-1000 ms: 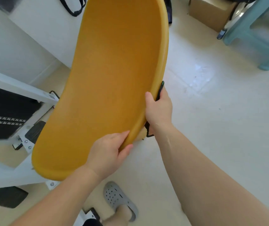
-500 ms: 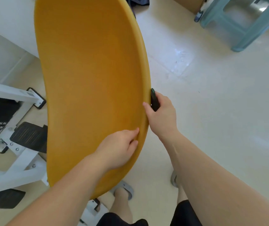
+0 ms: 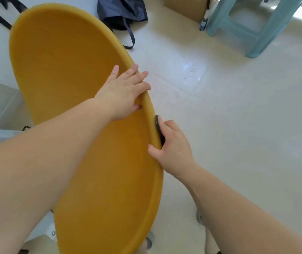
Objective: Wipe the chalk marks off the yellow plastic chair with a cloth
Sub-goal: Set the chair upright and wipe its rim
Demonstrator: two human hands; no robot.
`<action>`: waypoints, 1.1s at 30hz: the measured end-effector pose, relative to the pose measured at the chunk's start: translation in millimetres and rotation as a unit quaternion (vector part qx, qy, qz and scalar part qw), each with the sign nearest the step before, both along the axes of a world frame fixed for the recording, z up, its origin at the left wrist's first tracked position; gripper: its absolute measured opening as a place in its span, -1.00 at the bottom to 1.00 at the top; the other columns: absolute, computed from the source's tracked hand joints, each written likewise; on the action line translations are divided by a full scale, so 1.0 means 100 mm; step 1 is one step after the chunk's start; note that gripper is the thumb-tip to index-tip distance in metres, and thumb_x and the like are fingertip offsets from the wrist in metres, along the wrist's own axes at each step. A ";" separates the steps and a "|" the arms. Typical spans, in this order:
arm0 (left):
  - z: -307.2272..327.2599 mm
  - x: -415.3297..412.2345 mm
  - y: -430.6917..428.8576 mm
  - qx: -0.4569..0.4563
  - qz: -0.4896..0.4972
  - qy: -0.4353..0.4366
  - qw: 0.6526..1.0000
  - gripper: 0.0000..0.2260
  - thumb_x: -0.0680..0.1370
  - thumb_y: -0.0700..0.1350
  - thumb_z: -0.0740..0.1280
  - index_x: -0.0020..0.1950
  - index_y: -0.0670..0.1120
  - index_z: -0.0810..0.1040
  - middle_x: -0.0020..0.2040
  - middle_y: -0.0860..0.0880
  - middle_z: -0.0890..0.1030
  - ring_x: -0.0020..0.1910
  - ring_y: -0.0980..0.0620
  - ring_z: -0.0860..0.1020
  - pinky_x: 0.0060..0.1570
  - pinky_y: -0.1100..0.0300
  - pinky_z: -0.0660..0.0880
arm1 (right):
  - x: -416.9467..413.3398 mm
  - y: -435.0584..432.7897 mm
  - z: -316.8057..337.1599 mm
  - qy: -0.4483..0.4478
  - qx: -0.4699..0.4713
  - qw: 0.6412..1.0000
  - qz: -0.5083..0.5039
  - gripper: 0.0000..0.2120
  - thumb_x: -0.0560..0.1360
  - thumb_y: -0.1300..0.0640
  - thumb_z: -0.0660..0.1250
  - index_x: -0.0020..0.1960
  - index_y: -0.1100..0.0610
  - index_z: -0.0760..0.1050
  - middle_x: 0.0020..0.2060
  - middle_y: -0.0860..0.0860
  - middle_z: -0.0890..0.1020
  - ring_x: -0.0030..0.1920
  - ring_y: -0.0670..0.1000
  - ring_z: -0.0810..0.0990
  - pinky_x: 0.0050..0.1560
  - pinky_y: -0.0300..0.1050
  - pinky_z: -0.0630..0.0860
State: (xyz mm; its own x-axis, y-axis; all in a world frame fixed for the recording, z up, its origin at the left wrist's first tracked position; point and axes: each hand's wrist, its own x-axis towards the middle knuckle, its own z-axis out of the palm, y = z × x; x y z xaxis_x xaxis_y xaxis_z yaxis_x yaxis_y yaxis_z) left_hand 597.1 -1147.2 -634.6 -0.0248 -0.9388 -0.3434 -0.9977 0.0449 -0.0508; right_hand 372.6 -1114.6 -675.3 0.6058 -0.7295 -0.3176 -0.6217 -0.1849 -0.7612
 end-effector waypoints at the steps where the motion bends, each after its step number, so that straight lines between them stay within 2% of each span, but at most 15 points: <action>1: 0.00 0.01 -0.09 0.003 0.007 0.013 1.000 -0.48 0.55 0.14 0.37 0.48 0.14 0.31 0.60 0.06 0.17 0.63 -0.04 -0.03 0.54 -0.27 -0.05 | -0.06 -0.14 0.01 0.013 -0.016 0.999 0.025 -0.21 0.46 -0.02 0.43 0.61 0.08 0.23 0.17 -0.06 0.48 0.16 0.01 0.49 0.15 -0.06 0.52; 4: 0.06 0.01 -0.32 0.001 0.031 0.017 0.999 -0.50 0.52 0.20 0.38 0.43 0.14 0.40 0.46 0.05 0.36 0.58 -0.02 0.15 0.54 -0.22 0.01 | -0.17 -0.56 0.04 0.038 -0.061 0.995 0.067 -0.24 0.45 -0.04 0.42 0.60 0.04 0.27 0.23 -0.04 0.51 0.23 0.05 0.49 0.18 0.00 0.53; 7: 0.11 0.01 -0.49 -0.002 0.092 0.024 0.995 -0.50 0.49 0.24 0.39 0.40 0.16 0.45 0.41 0.04 0.41 0.50 -0.05 0.25 0.53 -0.20 0.04 | -0.25 -0.93 0.11 0.049 -0.072 0.994 0.062 -0.27 0.46 -0.08 0.47 0.56 0.00 0.33 0.25 -0.03 0.55 0.26 0.07 0.51 0.21 -0.03 0.49; 9: 0.12 0.00 -0.53 -0.009 0.136 0.034 0.990 -0.51 0.48 0.24 0.41 0.38 0.17 0.48 0.39 0.04 0.45 0.47 -0.05 0.30 0.51 -0.19 0.10 | -0.33 -1.11 0.19 0.034 -0.033 0.999 0.019 -0.23 0.44 -0.13 0.53 0.56 -0.04 0.31 0.35 -0.04 0.54 0.33 0.03 0.50 0.29 -0.05 0.42; 11: 0.15 -0.02 -0.56 -0.011 0.170 0.041 0.985 -0.50 0.46 0.23 0.45 0.37 0.15 0.52 0.36 0.04 0.50 0.42 -0.05 0.35 0.43 -0.13 0.26 | -0.42 -1.20 0.27 -0.003 0.030 0.999 -0.016 -0.17 0.44 -0.22 0.52 0.60 -0.20 0.20 0.42 -0.10 0.50 0.37 -0.04 0.46 0.35 -0.03 0.39; 13: 0.20 -0.02 -0.61 -0.004 0.197 0.040 0.980 -0.48 0.43 0.20 0.49 0.36 0.12 0.55 0.32 0.05 0.54 0.39 -0.05 0.39 0.30 -0.04 0.39 | -0.50 -1.20 0.33 -0.011 0.047 0.998 -0.030 -0.30 0.50 -0.36 0.35 0.55 -0.40 0.14 0.23 -0.13 0.55 0.22 -0.06 0.51 0.23 -0.06 0.45; 14: 0.22 -0.02 -0.64 0.003 0.200 0.031 0.979 -0.48 0.42 0.21 0.50 0.36 0.12 0.56 0.30 0.05 0.56 0.37 -0.05 0.40 0.25 -0.03 0.43 | -0.53 -1.19 0.35 -0.001 0.041 0.998 -0.038 -0.42 0.53 -0.38 0.25 0.51 -0.44 0.18 0.09 -0.16 0.52 0.12 -0.06 0.53 0.17 -0.05 0.46; 15: 0.24 -0.02 -0.67 0.014 0.197 0.019 0.980 -0.47 0.41 0.22 0.50 0.35 0.13 0.57 0.28 0.06 0.58 0.35 -0.05 0.41 0.22 -0.03 0.45 | -0.55 -1.18 0.36 0.009 0.038 0.998 -0.052 -0.54 0.58 -0.36 0.18 0.47 -0.44 0.29 0.01 -0.17 0.48 0.06 -0.07 0.53 0.16 -0.04 0.48; 17: 0.26 -0.01 -0.72 0.032 0.184 0.009 0.982 -0.46 0.38 0.25 0.51 0.32 0.13 0.59 0.23 0.05 0.60 0.31 -0.06 0.43 0.18 -0.06 0.46 | -0.56 -1.15 0.33 0.019 0.030 0.996 -0.082 -0.66 0.66 -0.23 0.14 0.39 -0.31 0.48 0.03 -0.17 0.46 0.02 -0.11 0.53 0.16 -0.04 0.50; 19: 0.25 0.01 -0.74 0.031 0.173 0.020 0.984 -0.46 0.36 0.25 0.52 0.30 0.12 0.61 0.22 0.05 0.62 0.26 -0.07 0.45 0.20 -0.07 0.45 | -0.53 -1.10 0.27 0.019 0.017 0.996 -0.091 -0.68 0.68 -0.12 0.17 0.40 -0.23 0.51 0.18 -0.18 0.46 0.03 -0.16 0.51 0.14 -0.14 0.47; 22: 0.20 0.07 -0.74 0.010 0.139 0.035 0.990 -0.45 0.35 0.26 0.52 0.28 0.09 0.63 0.18 0.04 0.66 0.16 -0.08 0.48 0.17 -0.07 0.45 | -0.38 -1.01 0.22 0.012 0.005 0.995 -0.096 -0.65 0.68 0.04 0.21 0.43 -0.16 0.50 0.36 -0.22 0.49 0.21 -0.18 0.49 0.17 -0.28 0.34; 23: 0.18 0.10 -0.72 0.000 0.130 0.047 0.990 -0.46 0.34 0.25 0.52 0.27 0.08 0.64 0.17 0.04 0.67 0.13 -0.08 0.48 0.16 -0.05 0.45 | -0.34 -0.98 0.22 0.020 -0.003 0.995 -0.102 -0.67 0.68 0.04 0.22 0.41 -0.14 0.53 0.32 -0.21 0.54 0.24 -0.15 0.51 0.17 -0.28 0.35; 27: 0.12 0.19 -0.64 -0.038 0.116 0.103 0.987 -0.48 0.37 0.24 0.52 0.27 0.05 0.64 0.14 0.01 0.66 0.11 -0.07 0.45 0.14 -0.01 0.45 | -0.19 -0.88 0.33 0.094 -0.046 0.988 -0.116 -0.69 0.57 -0.16 0.37 0.28 -0.14 0.63 0.09 -0.12 0.68 0.10 -0.01 0.61 0.10 -0.07 0.53; 30: 0.11 0.25 -0.64 -0.032 0.102 0.118 0.987 -0.49 0.42 0.28 0.46 0.30 0.08 0.60 0.16 0.02 0.61 0.18 -0.07 0.42 0.20 0.01 0.41 | -0.09 -0.82 0.41 0.156 -0.073 0.979 -0.112 -0.66 0.58 -0.12 0.37 0.33 -0.09 0.61 0.12 -0.04 0.69 0.14 0.08 0.61 0.12 0.00 0.55; 33: 0.13 0.35 -0.71 -0.012 0.080 0.105 0.991 -0.51 0.46 0.32 0.39 0.31 0.11 0.57 0.16 0.01 0.58 0.24 -0.07 0.40 0.22 0.01 0.39 | 0.07 -0.79 0.43 0.215 -0.128 0.964 -0.089 -0.69 0.64 -0.06 0.30 0.31 0.02 0.60 0.05 0.03 0.66 0.06 0.15 0.60 0.05 0.05 0.55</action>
State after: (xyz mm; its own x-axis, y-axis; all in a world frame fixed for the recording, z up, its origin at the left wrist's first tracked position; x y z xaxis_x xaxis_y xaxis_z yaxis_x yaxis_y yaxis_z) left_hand 631.7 -1217.8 -621.2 0.0562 -0.9446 -0.3234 -0.9809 -0.1127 0.1588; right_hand 379.6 -1193.8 -631.8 0.3163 -0.8977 -0.3068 -0.9087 -0.1938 -0.3697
